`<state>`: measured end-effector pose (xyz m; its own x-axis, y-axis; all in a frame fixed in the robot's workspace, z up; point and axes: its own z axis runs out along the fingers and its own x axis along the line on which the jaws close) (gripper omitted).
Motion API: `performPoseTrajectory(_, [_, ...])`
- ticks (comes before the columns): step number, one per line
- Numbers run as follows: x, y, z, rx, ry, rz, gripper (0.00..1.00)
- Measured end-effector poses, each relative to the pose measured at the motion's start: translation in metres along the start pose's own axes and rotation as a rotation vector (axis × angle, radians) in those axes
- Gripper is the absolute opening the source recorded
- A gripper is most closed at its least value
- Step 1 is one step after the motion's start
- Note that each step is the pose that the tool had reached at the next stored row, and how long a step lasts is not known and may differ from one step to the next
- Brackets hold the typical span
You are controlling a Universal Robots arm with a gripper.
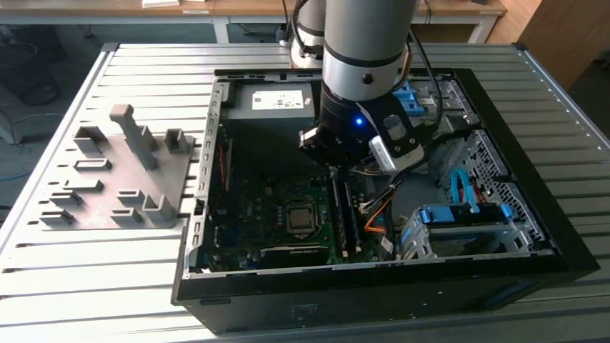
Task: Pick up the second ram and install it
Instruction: 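Press down the second ram until it locks into place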
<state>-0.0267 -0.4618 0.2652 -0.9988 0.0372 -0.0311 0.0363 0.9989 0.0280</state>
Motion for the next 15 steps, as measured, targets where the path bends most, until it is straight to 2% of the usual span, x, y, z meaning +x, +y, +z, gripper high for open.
performPoseTrajectory(6, [0.0011,0.0169,0.0115,-0.0003,-0.0001,0.0,0.1])
performPoseTrajectory(8, [0.0012,0.0176,0.0152,-0.0004,-0.0001,0.0,0.1])
performPoseTrajectory(10, [0.0013,0.0174,0.0177,0.0039,-0.0002,0.0,0.1])
performPoseTrajectory(15, [0.0014,0.017,0.0265,0.0045,-0.0003,0.0,0.1])
